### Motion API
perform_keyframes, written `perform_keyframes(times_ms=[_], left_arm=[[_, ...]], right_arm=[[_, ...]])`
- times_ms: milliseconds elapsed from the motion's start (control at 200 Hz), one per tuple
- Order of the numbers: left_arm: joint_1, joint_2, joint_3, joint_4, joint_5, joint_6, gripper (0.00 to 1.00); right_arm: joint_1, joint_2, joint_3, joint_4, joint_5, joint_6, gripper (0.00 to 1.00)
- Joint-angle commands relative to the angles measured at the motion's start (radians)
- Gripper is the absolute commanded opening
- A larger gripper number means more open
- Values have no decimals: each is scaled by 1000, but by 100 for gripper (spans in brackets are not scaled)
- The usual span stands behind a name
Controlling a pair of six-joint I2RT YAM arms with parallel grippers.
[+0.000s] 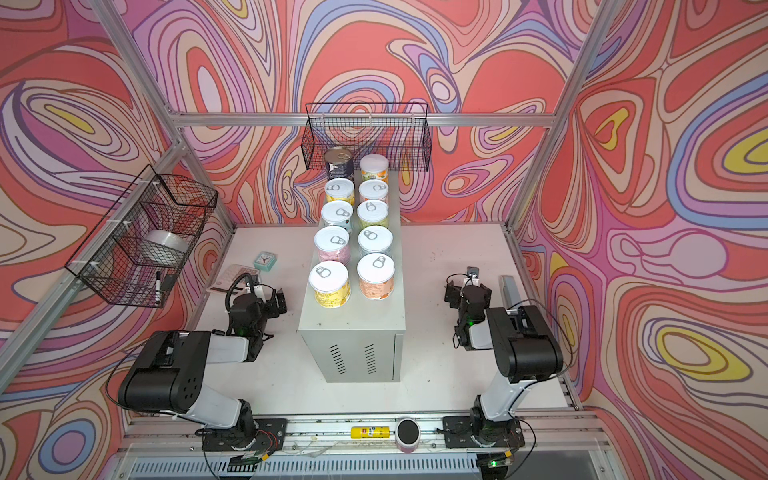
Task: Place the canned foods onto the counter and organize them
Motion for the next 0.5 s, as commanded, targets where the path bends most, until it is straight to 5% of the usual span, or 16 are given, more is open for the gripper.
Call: perform_keyframes(times_ms=[0, 496], left_arm=[[-2, 4, 6, 35, -13, 2, 100], [-2, 5, 8, 35, -14, 2, 100]], right_arm=[[0, 0, 8, 47, -23, 11, 99], [-10, 13, 41, -5, -56, 20, 98]])
